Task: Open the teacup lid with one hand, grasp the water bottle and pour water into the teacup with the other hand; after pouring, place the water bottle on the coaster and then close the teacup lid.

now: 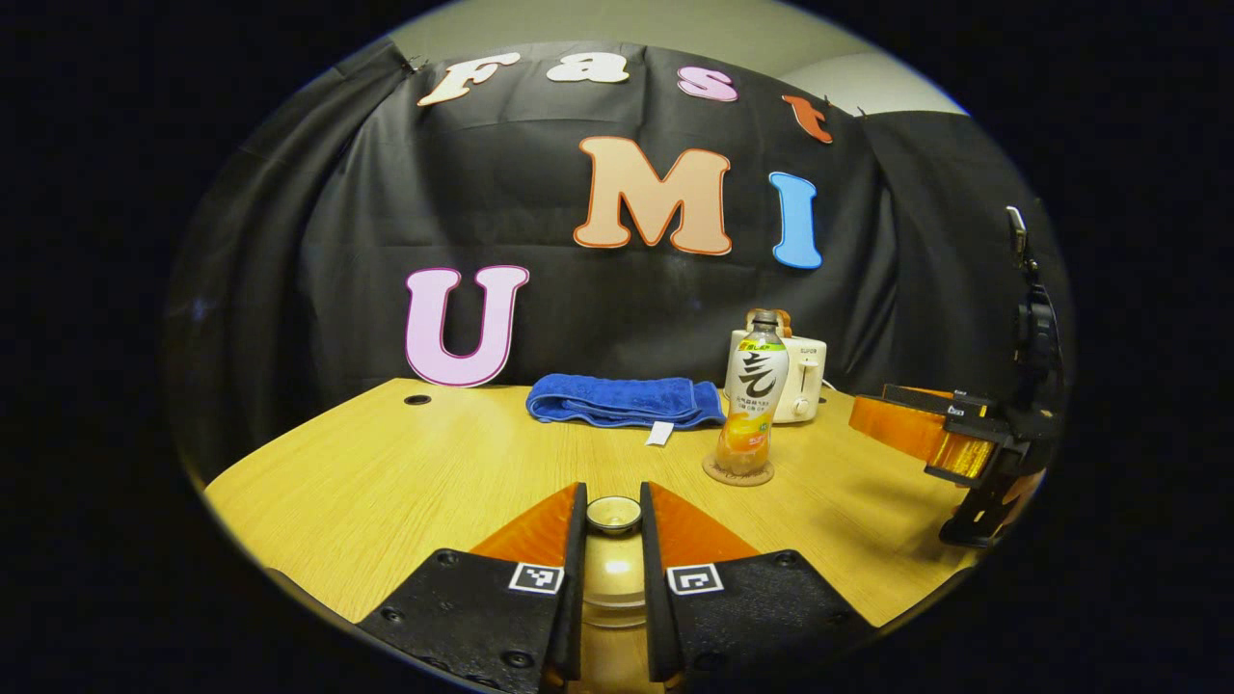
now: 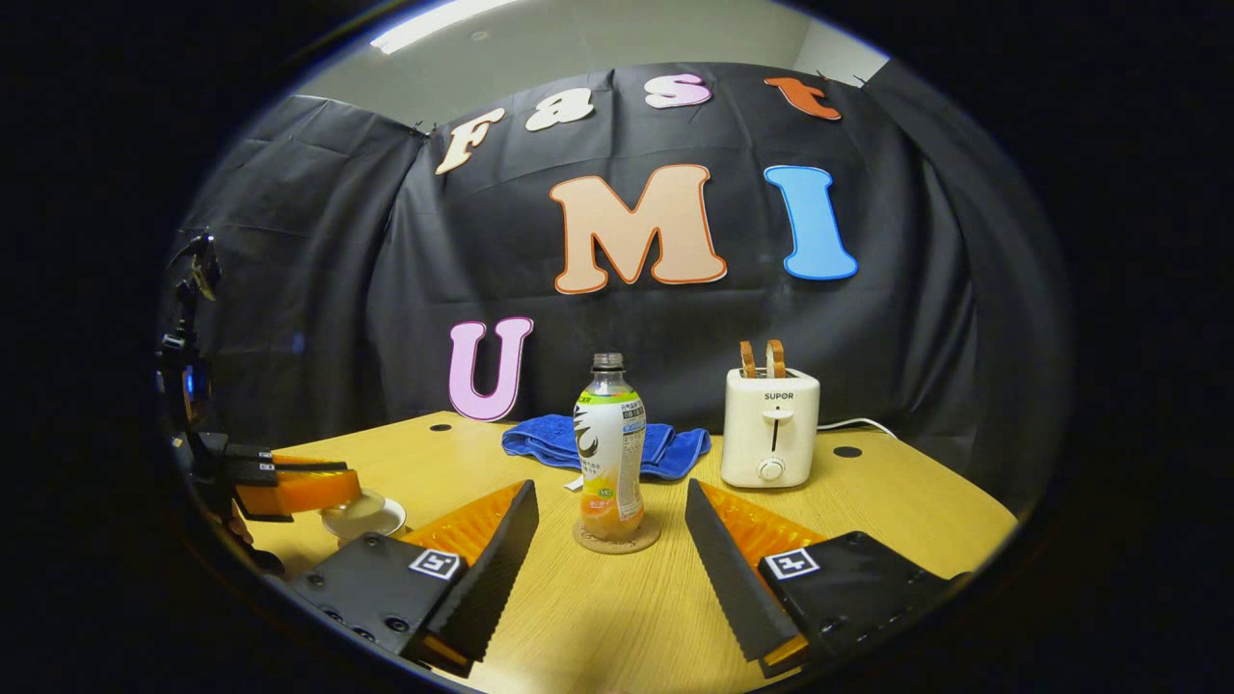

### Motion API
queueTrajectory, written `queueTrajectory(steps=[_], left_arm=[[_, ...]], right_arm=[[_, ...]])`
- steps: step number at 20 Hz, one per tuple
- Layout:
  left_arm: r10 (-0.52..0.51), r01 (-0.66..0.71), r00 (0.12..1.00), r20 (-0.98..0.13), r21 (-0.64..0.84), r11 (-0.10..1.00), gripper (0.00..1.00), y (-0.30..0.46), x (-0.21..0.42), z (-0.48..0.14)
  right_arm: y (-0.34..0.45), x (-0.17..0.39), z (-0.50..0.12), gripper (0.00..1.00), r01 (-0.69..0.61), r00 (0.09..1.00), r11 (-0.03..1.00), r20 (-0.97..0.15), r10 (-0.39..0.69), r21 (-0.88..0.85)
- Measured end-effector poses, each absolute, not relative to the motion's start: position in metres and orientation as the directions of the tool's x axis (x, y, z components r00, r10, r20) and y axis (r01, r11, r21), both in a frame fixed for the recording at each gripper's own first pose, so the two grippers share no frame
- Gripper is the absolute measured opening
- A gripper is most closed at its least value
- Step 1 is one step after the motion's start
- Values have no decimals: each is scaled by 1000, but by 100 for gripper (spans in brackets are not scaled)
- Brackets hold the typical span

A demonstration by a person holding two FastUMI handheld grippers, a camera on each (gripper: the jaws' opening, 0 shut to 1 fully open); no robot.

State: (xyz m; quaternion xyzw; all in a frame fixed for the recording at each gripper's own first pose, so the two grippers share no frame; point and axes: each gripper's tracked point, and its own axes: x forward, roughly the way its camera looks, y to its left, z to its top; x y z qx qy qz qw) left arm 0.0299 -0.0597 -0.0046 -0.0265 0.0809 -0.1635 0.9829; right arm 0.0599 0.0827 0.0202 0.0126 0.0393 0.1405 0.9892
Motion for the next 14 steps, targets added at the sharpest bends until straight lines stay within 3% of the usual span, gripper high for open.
queueTrajectory(steps=[14], left_arm=[[-293,294,940,-172,-22,956,29,-66,34,-24]], right_arm=[[83,45,12,95,-294,950,954,-88,299,58]])
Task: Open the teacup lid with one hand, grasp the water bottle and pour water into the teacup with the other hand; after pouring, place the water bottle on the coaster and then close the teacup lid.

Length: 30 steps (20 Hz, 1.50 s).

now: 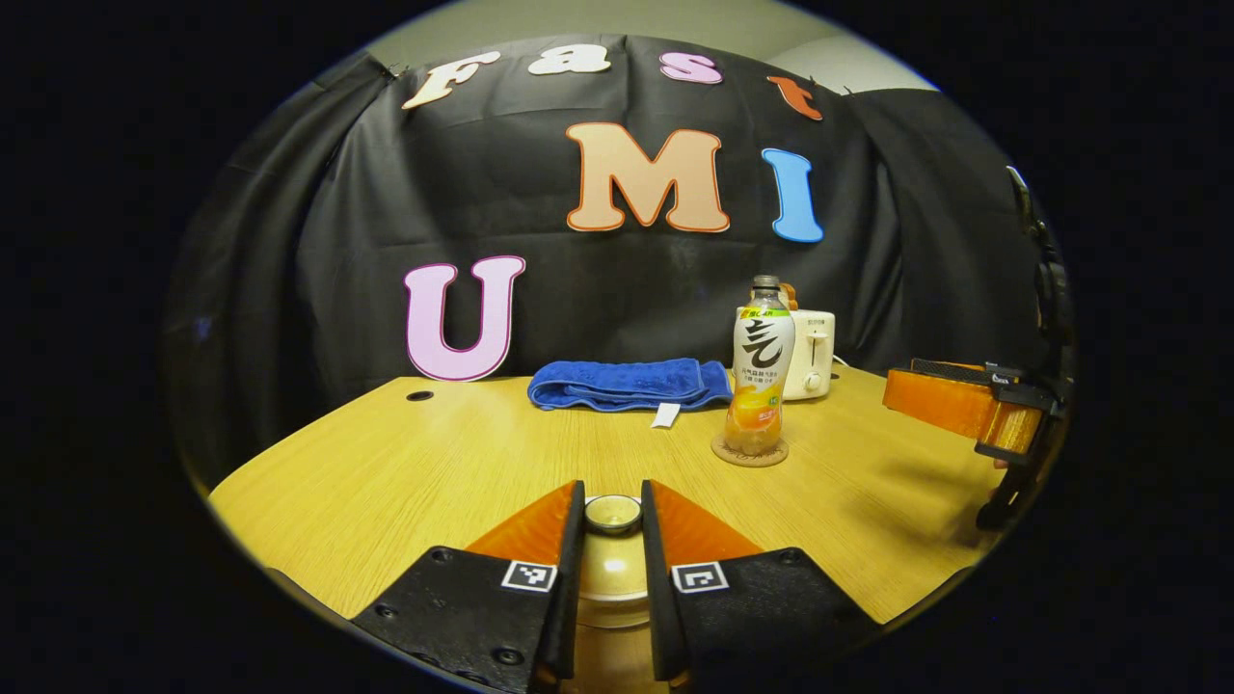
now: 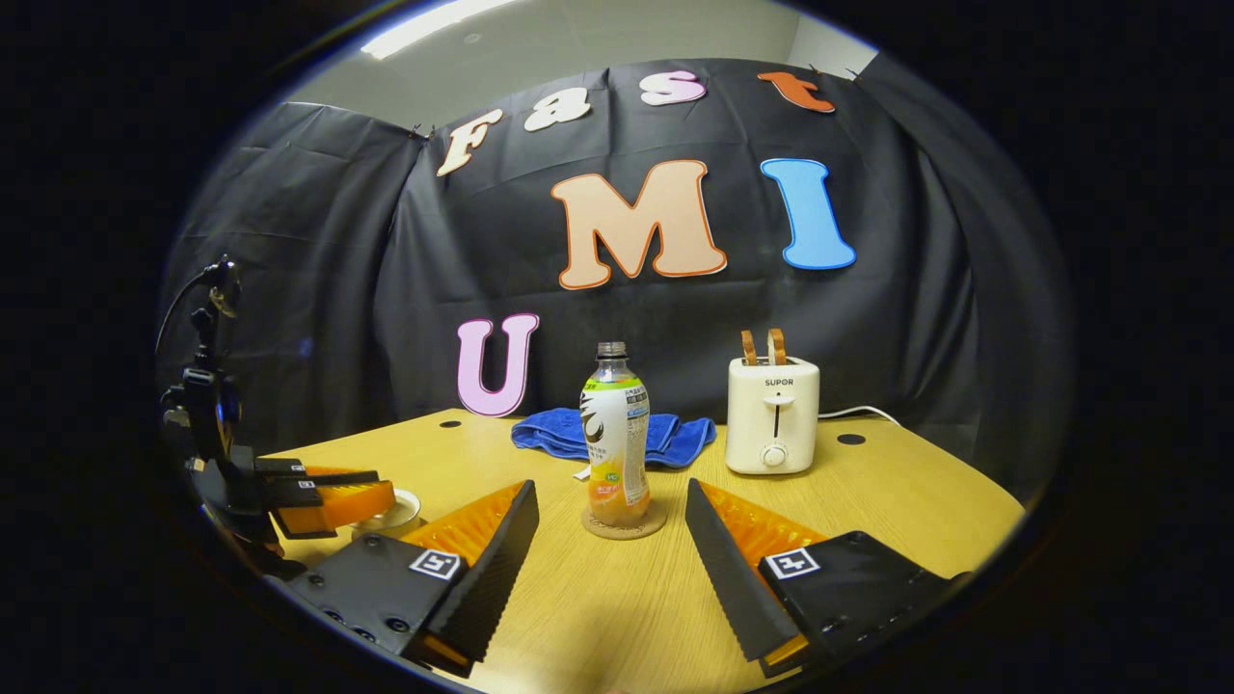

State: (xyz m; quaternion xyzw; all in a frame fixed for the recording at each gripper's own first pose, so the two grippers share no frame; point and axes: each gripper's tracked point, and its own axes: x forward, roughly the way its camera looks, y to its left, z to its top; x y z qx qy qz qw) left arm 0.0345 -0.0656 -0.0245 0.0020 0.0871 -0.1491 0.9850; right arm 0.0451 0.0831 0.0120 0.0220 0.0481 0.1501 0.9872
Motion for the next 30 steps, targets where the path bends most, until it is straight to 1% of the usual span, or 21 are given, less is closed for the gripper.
queueTrajectory(steps=[1,3,4,5,6,7,9,10,12,13,17,18,19,21,22,24,25,26,27,28,30], left_arm=[[-293,293,941,-170,-24,956,31,-64,31,-24],[-278,278,949,-151,-22,960,62,-61,32,-18],[-266,266,954,-135,-16,964,77,-58,31,-13],[-252,253,961,-115,-5,967,93,-55,30,-7],[-236,238,967,-97,8,971,98,-50,27,1],[-225,227,972,-74,20,974,98,-47,26,9],[-214,215,976,-33,31,976,98,-44,17,22],[-216,216,976,-21,32,976,98,-44,11,27],[-228,228,974,-6,27,973,98,-46,1,30],[-238,238,971,0,19,971,98,-49,-5,30],[-234,234,972,-2,2,972,98,-44,-19,22],[-225,225,974,-5,0,974,99,-41,-21,20],[-216,216,976,-6,-4,976,98,-38,-23,17],[-202,202,979,-6,-17,979,98,-34,-27,14],[-198,198,980,-4,-24,980,98,-32,-28,13],[-182,182,983,-7,-34,983,98,-28,-29,11],[-177,177,984,-9,-36,984,98,-26,-30,9],[-176,175,984,-9,-36,984,98,-26,-31,9],[-172,172,985,-11,-36,985,98,-25,-32,8],[-170,170,985,-14,-37,985,98,-24,-32,6],[-169,168,985,-25,-41,985,98,-25,-32,0]], right_arm=[[84,42,12,95,-297,949,953,-89,302,61],[86,38,14,96,-300,949,952,-85,304,63],[86,36,17,99,-302,948,951,-81,307,67],[87,33,19,97,-302,948,950,-75,308,74],[87,29,22,98,-301,949,950,-69,306,81],[86,26,26,96,-293,953,953,-60,298,82],[81,16,32,96,-268,961,961,-43,272,70],[82,11,34,99,-263,963,962,-35,266,65],[85,-8,37,97,-252,967,966,-27,253,53],[86,-13,36,99,-248,968,968,-23,249,46],[85,-30,24,95,-221,975,975,-22,221,9],[84,-34,22,97,-210,978,978,-20,210,-2],[83,-37,20,99,-201,979,979,-20,201,-13],[83,-41,16,99,-193,981,981,-19,193,-18],[84,-42,14,97,-190,982,982,-22,190,-13],[82,-44,9,97,-181,983,983,-28,181,0],[81,-44,6,99,-176,984,984,-34,176,3],[80,-45,2,95,-171,984,985,-38,171,7],[79,-45,-1,97,-165,985,986,-44,165,7],[78,-45,-5,95,-161,986,987,-51,161,9],[76,-46,-6,99,-155,987,988,-46,155,17]])
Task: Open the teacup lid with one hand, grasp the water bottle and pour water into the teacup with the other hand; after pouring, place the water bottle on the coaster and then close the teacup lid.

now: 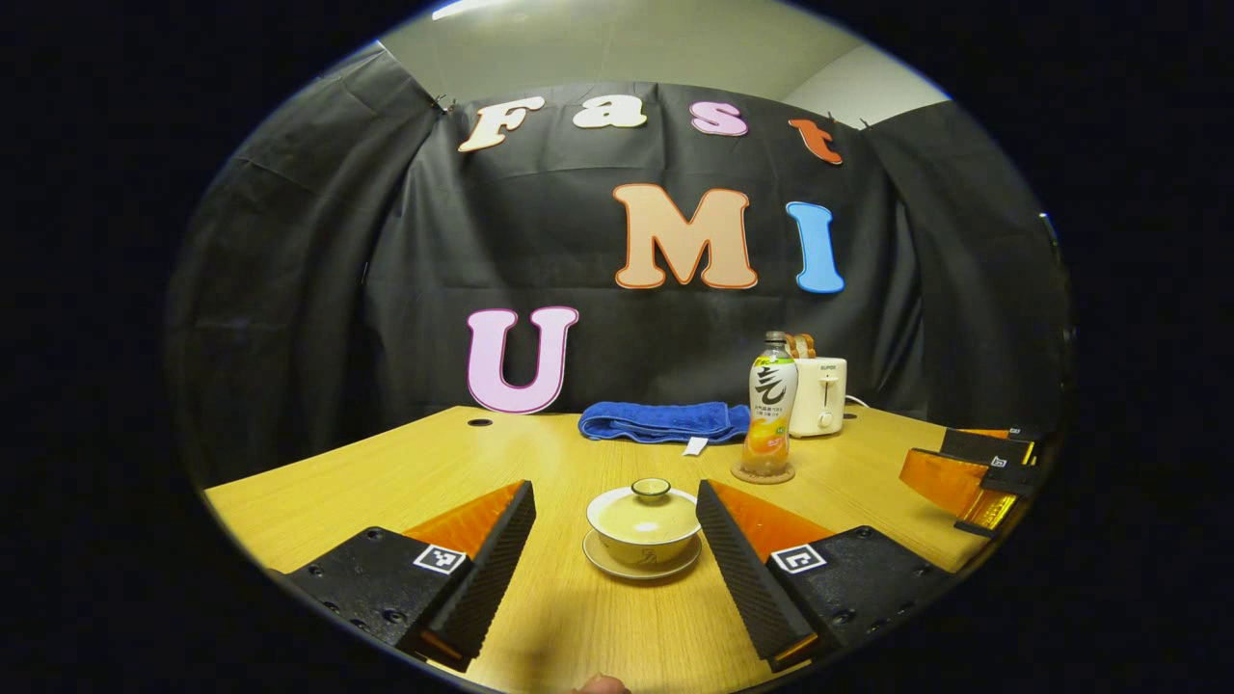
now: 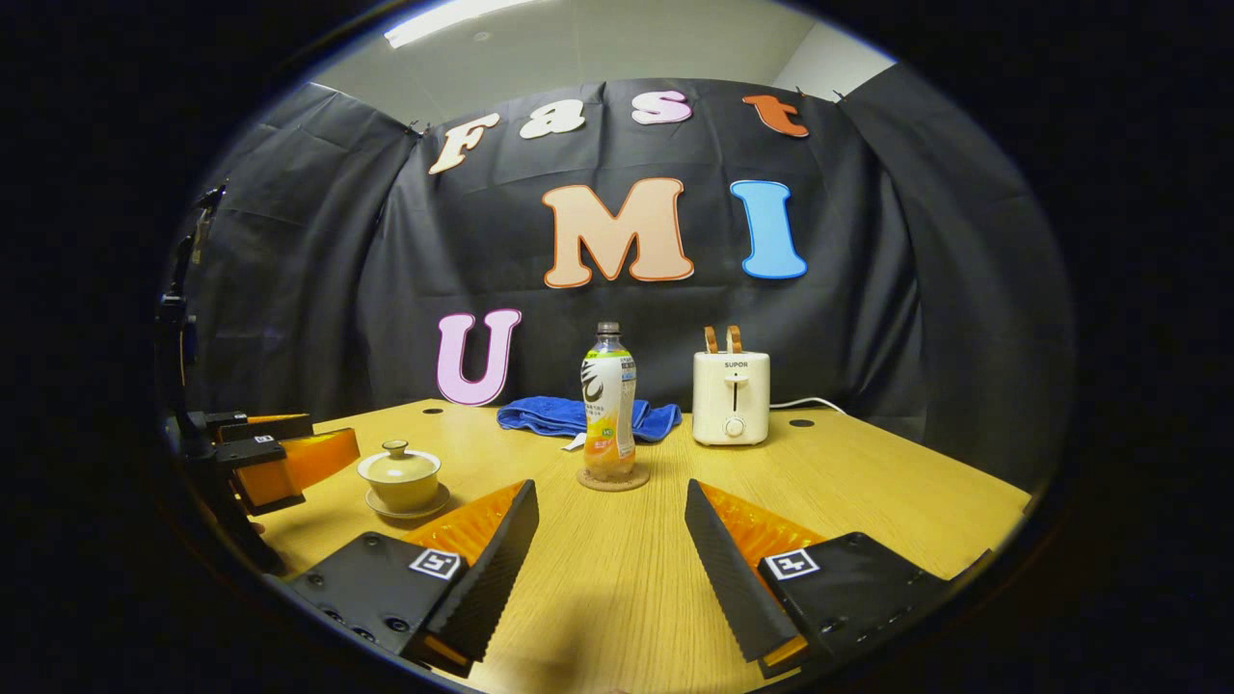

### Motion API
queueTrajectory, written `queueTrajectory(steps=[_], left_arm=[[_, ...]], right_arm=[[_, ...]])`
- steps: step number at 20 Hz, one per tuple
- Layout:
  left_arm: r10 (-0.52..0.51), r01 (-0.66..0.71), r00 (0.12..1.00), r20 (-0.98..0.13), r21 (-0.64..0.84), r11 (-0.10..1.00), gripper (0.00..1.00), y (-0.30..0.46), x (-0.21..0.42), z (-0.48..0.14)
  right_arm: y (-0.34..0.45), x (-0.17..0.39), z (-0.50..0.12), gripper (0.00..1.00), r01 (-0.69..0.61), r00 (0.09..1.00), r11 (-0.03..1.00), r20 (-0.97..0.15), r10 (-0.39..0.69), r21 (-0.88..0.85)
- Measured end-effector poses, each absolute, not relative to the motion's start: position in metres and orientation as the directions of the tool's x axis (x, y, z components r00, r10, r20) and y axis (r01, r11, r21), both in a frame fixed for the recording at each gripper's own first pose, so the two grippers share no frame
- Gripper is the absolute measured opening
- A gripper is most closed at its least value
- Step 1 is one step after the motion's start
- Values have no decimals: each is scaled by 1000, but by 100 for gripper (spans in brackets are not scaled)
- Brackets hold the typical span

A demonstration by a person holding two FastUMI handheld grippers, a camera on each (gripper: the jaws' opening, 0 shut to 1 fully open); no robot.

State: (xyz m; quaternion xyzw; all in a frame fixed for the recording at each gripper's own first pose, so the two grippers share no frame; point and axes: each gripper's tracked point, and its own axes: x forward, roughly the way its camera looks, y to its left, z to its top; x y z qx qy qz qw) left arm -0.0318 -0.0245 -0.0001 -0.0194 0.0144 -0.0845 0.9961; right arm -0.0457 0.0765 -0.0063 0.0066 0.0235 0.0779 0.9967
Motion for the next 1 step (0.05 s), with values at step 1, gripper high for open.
queueTrajectory(steps=[1], left_arm=[[-170,168,985,-30,-43,985,98,-25,-32,-3]], right_arm=[[74,-47,-5,98,-147,988,989,-38,148,22]])
